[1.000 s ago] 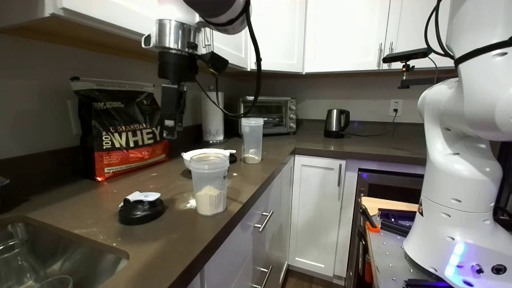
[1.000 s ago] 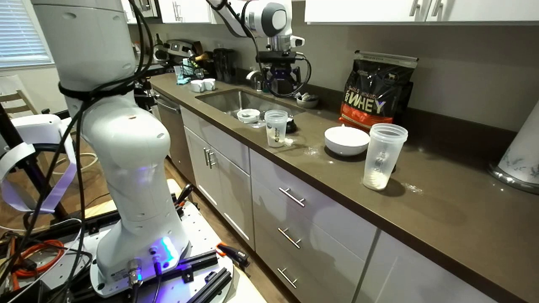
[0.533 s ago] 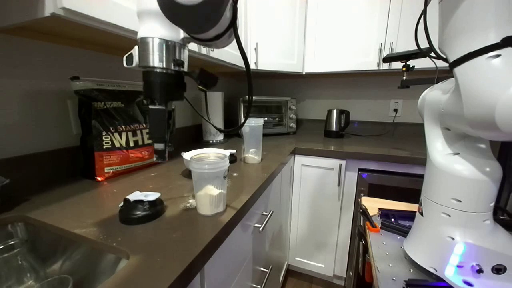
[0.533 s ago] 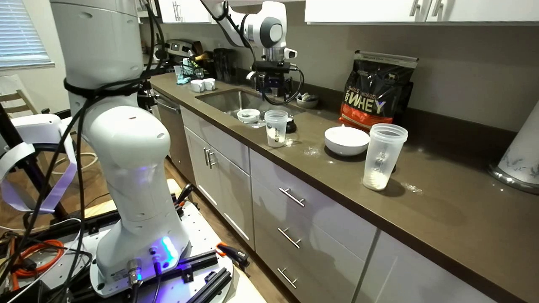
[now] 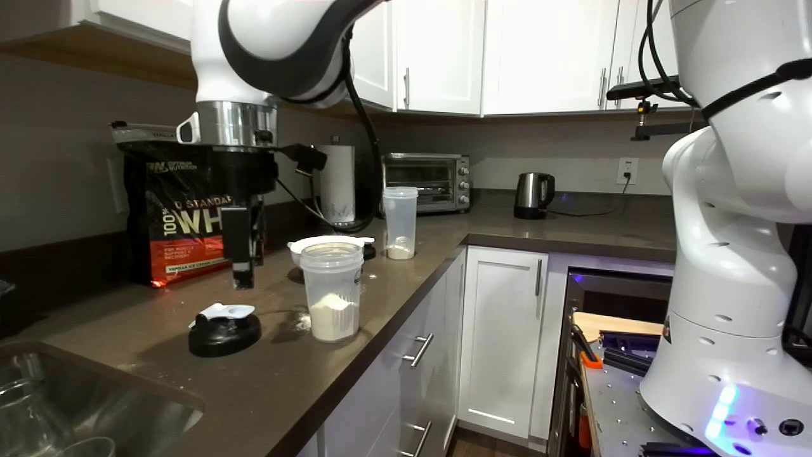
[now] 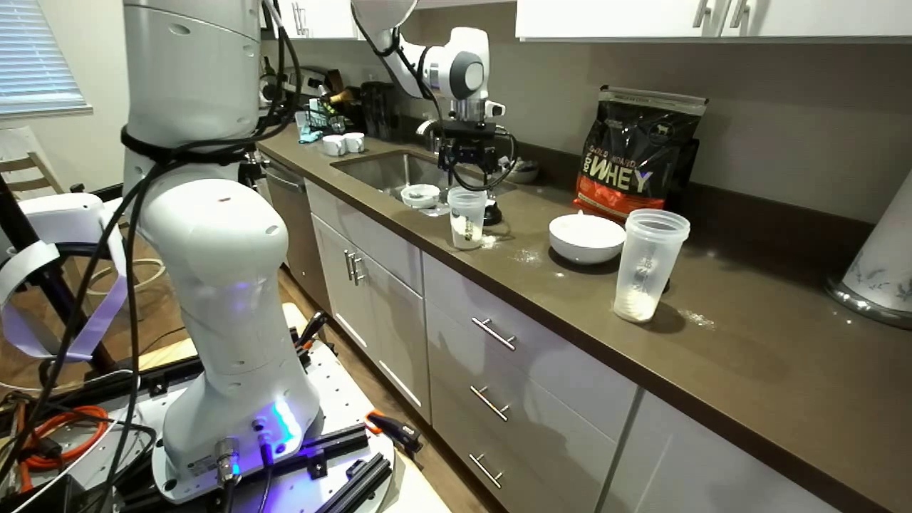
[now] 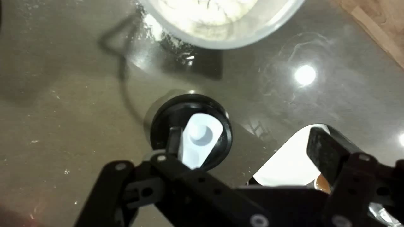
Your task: Place the lid on the shorter shaker bottle
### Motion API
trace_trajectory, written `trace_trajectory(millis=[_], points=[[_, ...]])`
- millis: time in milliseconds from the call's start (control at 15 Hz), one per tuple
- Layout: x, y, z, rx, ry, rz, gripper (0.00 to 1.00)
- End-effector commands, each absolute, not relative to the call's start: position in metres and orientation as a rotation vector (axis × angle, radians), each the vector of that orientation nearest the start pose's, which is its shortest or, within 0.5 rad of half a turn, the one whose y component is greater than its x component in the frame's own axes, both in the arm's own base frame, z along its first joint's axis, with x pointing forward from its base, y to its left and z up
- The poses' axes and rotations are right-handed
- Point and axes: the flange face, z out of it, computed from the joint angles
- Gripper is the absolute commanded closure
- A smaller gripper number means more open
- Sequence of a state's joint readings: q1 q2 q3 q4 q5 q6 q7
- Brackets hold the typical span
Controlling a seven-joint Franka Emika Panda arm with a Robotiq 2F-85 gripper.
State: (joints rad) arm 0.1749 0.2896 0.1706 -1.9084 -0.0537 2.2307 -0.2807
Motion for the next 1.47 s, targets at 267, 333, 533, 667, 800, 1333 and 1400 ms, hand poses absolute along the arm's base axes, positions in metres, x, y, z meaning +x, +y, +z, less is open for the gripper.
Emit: trace_trajectory(millis=[267, 333, 533, 667, 800, 1333, 1400], points=[[0.609, 0.201, 0.343, -3.028, -1.100, -0.035, 0.00], [0.610, 0.201, 0.340, -3.024, -1.101, -0.029, 0.00], [0.612, 0.201, 0.332, -3.021, -1.106, -0.010, 0.00], [0.612, 0.201, 0.328, -3.019, -1.106, 0.001, 0.00], [0.611, 0.202, 0.324, -3.019, -1.102, 0.006, 0.00], [0.603, 0.211, 0.309, -3.006, -1.119, 0.038, 0.00], [0.602, 0.213, 0.307, -3.004, -1.122, 0.041, 0.00]])
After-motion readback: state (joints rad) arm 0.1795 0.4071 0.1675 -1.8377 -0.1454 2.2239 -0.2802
